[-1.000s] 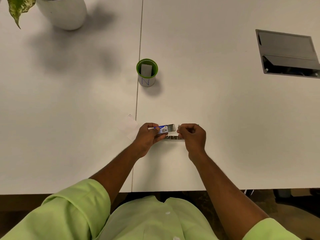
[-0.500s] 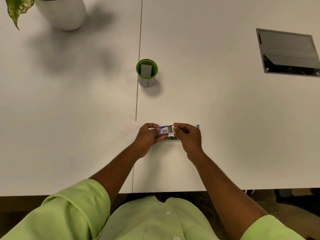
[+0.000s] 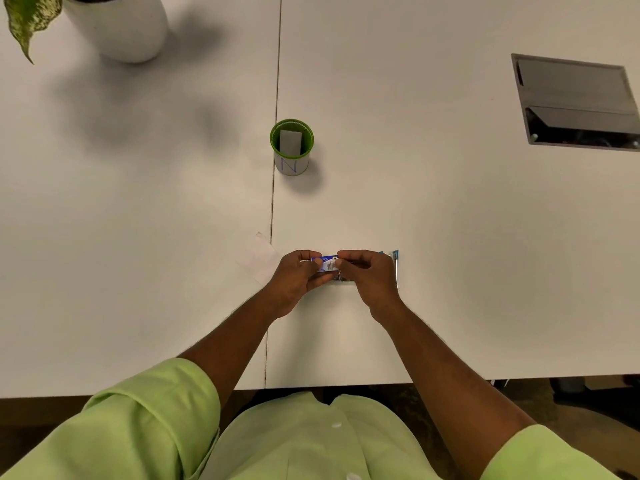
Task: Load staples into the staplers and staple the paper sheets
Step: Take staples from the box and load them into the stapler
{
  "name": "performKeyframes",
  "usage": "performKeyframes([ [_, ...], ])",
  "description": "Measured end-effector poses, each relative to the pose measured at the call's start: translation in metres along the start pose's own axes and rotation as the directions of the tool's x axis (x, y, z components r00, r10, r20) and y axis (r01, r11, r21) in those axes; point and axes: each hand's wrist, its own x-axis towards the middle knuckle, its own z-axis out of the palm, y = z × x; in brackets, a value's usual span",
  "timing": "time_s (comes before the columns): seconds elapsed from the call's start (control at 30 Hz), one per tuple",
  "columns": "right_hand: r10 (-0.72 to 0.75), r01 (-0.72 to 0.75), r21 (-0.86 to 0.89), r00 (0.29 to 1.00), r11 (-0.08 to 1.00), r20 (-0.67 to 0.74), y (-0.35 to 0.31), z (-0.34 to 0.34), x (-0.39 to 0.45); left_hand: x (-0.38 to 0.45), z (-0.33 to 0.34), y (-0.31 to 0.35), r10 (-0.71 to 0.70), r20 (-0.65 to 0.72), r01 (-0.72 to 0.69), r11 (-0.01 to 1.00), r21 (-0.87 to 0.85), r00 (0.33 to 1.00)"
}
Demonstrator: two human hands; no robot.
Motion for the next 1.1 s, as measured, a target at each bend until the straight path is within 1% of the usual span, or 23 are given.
performKeyframes([
  [0.1, 0.005, -0.007, 0.024, 0.999, 1.0, 0.045, -0.002, -0.006, 0.001, 0.002, -0.001, -0.001, -0.007, 0.02, 0.008, 1.0, -0.028, 1.0],
  [0.17, 0.044, -0.049, 0.113, 0.998, 0.992, 0.048, -0.002, -0.009, 0.004, 0.003, 0.0, 0.0, -0.007, 0.017, 0.008, 0.999, -0.042, 1.0],
  [0.23, 0.149, -0.152, 0.202, 0.988, 0.967, 0.034, -0.002, -0.011, 0.007, 0.005, 0.0, 0.001, -0.001, 0.001, 0.001, 0.999, -0.033, 1.0],
  [0.33, 0.331, -0.324, 0.327, 0.943, 0.888, 0.035, -0.002, -0.013, 0.01, 0.008, 0.0, 0.003, 0.015, -0.014, -0.015, 1.0, -0.013, 1.0],
  [0.4, 0.385, -0.374, 0.393, 0.921, 0.84, 0.054, -0.002, -0.013, 0.013, 0.011, 0.0, 0.003, 0.027, -0.022, -0.027, 1.0, -0.005, 0.999],
  [0.43, 0.386, -0.377, 0.397, 0.92, 0.837, 0.06, -0.003, -0.012, 0.014, 0.012, 0.0, 0.004, 0.029, -0.026, -0.029, 1.0, 0.0, 0.999],
  [0.47, 0.377, -0.37, 0.373, 0.925, 0.851, 0.058, -0.004, -0.01, 0.015, 0.014, 0.001, 0.004, 0.028, -0.03, -0.028, 1.0, 0.003, 0.999],
  [0.5, 0.349, -0.342, 0.3, 0.937, 0.89, 0.034, -0.005, -0.009, 0.017, 0.015, 0.001, 0.004, 0.026, -0.032, -0.026, 1.0, 0.005, 0.999],
  [0.53, 0.286, -0.282, 0.162, 0.958, 0.946, -0.005, -0.005, -0.007, 0.02, 0.017, 0.002, 0.005, 0.027, -0.033, -0.027, 1.0, 0.005, 0.999],
  [0.57, 0.19, -0.191, -0.011, 0.981, 0.982, -0.025, -0.004, -0.007, 0.022, 0.019, 0.003, 0.006, 0.029, -0.034, -0.029, 1.0, 0.005, 0.999],
  [0.6, 0.078, -0.079, -0.189, 0.997, 0.979, -0.011, -0.002, -0.006, 0.024, 0.02, 0.004, 0.007, 0.033, -0.036, -0.033, 0.999, 0.004, 0.999],
  [0.63, -0.026, 0.034, -0.337, 0.999, 0.941, 0.029, 0.0, -0.006, 0.026, 0.022, 0.005, 0.008, 0.036, -0.038, -0.036, 0.999, 0.005, 0.999],
  [0.7, -0.184, 0.223, -0.513, 0.975, 0.829, 0.127, 0.003, -0.006, 0.028, 0.026, 0.007, 0.012, 0.038, -0.049, -0.037, 0.999, 0.018, 0.998],
  [0.73, -0.243, 0.294, -0.556, 0.956, 0.778, 0.165, 0.004, -0.006, 0.03, 0.028, 0.009, 0.014, 0.038, -0.055, -0.036, 0.999, 0.031, 0.998],
  [0.8, -0.323, 0.375, -0.611, 0.925, 0.697, 0.2, 0.003, -0.007, 0.035, 0.032, 0.012, 0.019, 0.032, -0.071, -0.027, 0.997, 0.067, 0.997],
  [0.9, -0.377, 0.419, -0.648, 0.901, 0.635, 0.213, 0.0, -0.007, 0.048, 0.041, 0.014, 0.026, 0.023, -0.078, -0.016, 0.997, 0.082, 0.997],
  [0.97, -0.395, 0.426, -0.66, 0.895, 0.619, 0.207, -0.004, -0.007, 0.058, 0.048, 0.014, 0.032, 0.056, -0.087, -0.045, 0.992, 0.121, 0.995],
  [1.0, -0.398, 0.413, -0.667, 0.898, 0.621, 0.186, -0.007, -0.009, 0.064, 0.053, 0.013, 0.034, 0.123, -0.11, -0.096, 0.971, 0.22, 0.986],
  [1.03, -0.397, 0.391, -0.671, 0.905, 0.629, 0.155, -0.01, -0.011, 0.071, 0.058, 0.011, 0.035, 0.235, -0.128, -0.168, 0.903, 0.396, 0.964],
  [1.07, -0.392, 0.368, -0.672, 0.912, 0.643, 0.124, -0.013, -0.014, 0.079, 0.062, 0.006, 0.036, 0.366, -0.113, -0.23, 0.765, 0.601, 0.924],
  [1.1, -0.384, 0.345, -0.669, 0.918, 0.658, 0.096, -0.017, -0.016, 0.087, 0.067, -0.001, 0.036, 0.48, -0.062, -0.268, 0.588, 0.763, 0.875],
])
